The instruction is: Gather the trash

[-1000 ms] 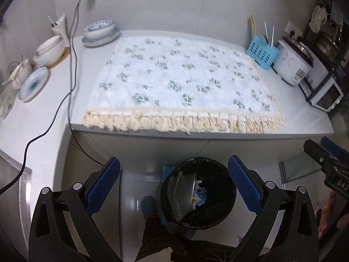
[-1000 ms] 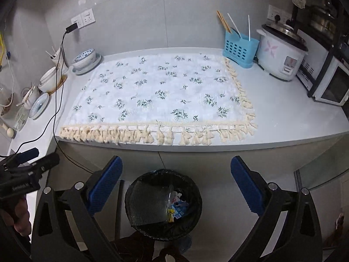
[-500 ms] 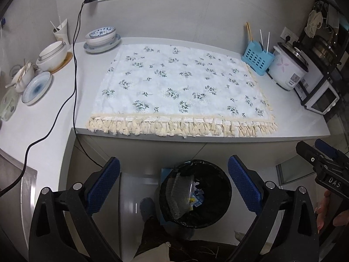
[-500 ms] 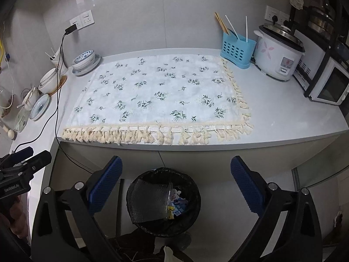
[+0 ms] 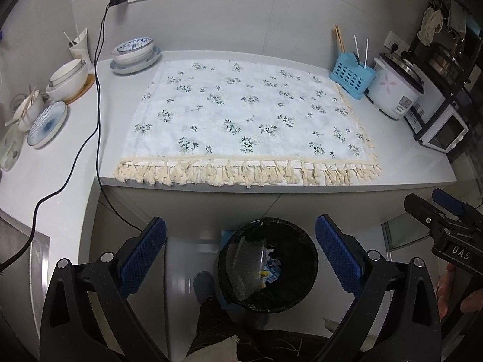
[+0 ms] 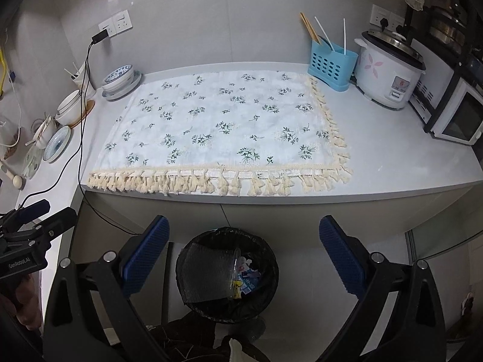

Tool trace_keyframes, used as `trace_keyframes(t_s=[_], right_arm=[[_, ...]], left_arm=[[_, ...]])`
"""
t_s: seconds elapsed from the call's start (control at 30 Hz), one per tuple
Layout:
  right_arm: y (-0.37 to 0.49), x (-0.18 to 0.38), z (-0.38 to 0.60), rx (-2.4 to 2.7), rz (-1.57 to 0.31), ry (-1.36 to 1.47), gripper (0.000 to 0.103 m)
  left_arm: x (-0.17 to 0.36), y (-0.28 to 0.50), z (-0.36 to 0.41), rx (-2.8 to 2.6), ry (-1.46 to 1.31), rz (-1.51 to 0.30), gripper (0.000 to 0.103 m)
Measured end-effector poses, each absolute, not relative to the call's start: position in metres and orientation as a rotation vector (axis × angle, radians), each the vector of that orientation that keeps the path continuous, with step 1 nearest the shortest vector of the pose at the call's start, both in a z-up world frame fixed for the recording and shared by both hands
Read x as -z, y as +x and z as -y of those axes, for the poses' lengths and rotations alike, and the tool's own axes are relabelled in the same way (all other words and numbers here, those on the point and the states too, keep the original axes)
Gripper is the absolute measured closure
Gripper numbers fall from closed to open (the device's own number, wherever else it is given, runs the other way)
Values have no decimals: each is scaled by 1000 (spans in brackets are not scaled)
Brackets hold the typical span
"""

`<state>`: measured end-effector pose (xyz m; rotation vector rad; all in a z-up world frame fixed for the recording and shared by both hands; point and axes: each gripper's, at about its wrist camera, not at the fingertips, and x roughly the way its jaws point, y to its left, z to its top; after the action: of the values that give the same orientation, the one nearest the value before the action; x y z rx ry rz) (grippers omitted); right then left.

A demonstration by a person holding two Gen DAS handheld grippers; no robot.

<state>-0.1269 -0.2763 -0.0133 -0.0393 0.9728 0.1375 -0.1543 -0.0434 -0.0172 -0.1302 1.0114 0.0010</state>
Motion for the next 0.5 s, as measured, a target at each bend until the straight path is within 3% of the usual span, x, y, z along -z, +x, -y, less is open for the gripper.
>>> trace_keyframes(t_s=[0.5], right_arm=[[-129, 15, 275, -142, -980, -35, 8]], left_arm=[[18, -155, 44, -13, -121, -1022, 6]])
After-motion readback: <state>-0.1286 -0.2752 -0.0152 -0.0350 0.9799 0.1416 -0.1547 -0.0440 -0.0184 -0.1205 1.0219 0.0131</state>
